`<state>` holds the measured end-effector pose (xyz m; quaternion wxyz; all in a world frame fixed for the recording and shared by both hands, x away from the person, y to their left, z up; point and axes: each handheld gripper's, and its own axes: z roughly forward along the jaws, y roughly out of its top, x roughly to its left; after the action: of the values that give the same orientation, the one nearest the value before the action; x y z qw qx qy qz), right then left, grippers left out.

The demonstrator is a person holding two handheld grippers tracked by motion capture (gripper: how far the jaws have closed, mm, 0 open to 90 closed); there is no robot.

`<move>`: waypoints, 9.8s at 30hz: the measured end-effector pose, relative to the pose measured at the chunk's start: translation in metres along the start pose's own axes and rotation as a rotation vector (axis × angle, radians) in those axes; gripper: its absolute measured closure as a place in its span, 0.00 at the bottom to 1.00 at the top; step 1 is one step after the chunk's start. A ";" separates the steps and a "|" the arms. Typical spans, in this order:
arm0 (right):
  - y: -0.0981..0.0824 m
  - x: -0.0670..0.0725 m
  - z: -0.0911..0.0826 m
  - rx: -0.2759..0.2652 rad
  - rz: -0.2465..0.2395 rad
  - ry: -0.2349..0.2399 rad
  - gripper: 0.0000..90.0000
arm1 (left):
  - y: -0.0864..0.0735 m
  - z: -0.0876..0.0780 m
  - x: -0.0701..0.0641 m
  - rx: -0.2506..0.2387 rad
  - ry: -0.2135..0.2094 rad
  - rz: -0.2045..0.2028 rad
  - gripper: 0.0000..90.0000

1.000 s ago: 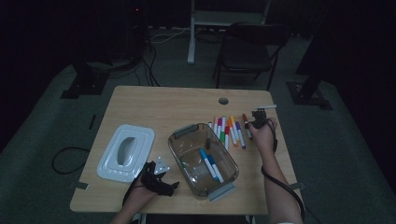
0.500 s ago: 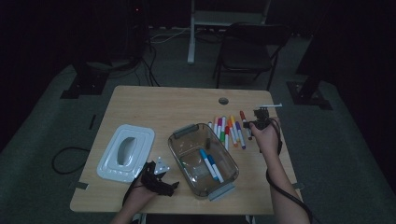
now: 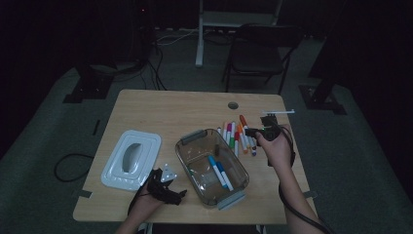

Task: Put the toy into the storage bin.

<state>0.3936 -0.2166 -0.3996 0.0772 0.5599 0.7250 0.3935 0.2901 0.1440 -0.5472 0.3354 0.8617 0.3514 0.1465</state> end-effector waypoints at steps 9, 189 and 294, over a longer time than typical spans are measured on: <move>-0.006 0.053 -0.027 -0.006 -0.082 0.095 0.85 | 0.000 0.000 0.000 0.001 -0.002 0.000 0.01; -0.007 0.069 -0.028 0.025 -0.109 0.139 0.85 | 0.000 0.000 0.000 0.002 -0.001 0.000 0.01; -0.028 -0.045 0.047 -0.030 -0.134 0.021 0.58 | 0.000 0.000 0.000 -0.001 -0.001 -0.002 0.01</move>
<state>0.4151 -0.2352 -0.4644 0.1039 0.5048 0.7557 0.4041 0.2900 0.1440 -0.5473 0.3360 0.8613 0.3520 0.1461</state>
